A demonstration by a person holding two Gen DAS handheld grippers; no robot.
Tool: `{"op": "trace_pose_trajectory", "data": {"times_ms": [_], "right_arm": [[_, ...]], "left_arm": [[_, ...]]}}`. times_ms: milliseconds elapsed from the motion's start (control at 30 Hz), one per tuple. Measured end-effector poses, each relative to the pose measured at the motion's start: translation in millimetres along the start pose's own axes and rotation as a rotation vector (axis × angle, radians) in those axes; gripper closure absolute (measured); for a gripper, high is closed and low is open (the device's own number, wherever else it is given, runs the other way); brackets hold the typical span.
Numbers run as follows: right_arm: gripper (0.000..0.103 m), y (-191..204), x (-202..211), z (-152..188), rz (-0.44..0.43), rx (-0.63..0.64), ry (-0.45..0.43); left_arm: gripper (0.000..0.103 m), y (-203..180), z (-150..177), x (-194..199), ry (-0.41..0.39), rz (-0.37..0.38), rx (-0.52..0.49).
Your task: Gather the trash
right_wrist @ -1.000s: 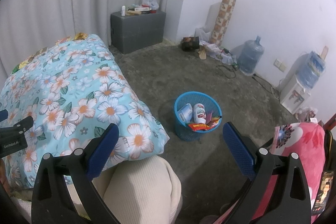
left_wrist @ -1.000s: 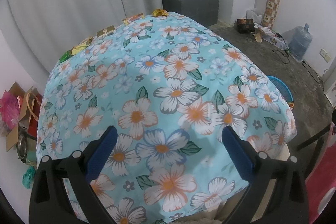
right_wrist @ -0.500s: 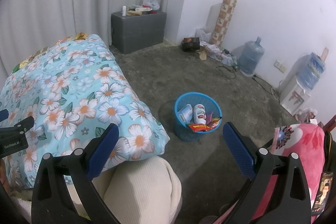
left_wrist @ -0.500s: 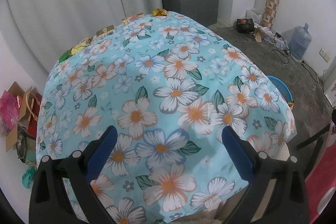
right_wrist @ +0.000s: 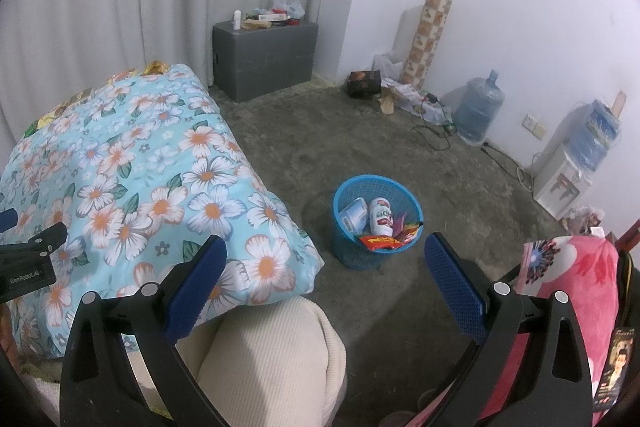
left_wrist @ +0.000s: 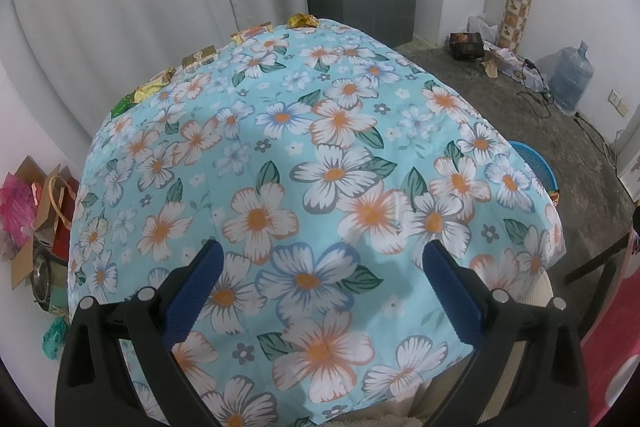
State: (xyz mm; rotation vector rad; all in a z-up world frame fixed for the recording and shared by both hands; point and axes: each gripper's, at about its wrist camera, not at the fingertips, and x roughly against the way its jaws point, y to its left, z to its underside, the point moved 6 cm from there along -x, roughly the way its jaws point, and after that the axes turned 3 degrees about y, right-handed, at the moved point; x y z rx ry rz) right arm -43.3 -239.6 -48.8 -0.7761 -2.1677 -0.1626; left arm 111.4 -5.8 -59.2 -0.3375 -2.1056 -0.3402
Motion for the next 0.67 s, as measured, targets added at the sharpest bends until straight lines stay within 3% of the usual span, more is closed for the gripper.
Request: {"op": "trace_pose_trajectory", "data": {"times_ms": [667], "right_arm": [[0.008, 1.1, -1.0, 0.1, 0.0, 0.001, -0.002]], "left_arm": [[0.005, 1.0, 2.5, -8.2, 0.022, 0.014, -0.009]]}}
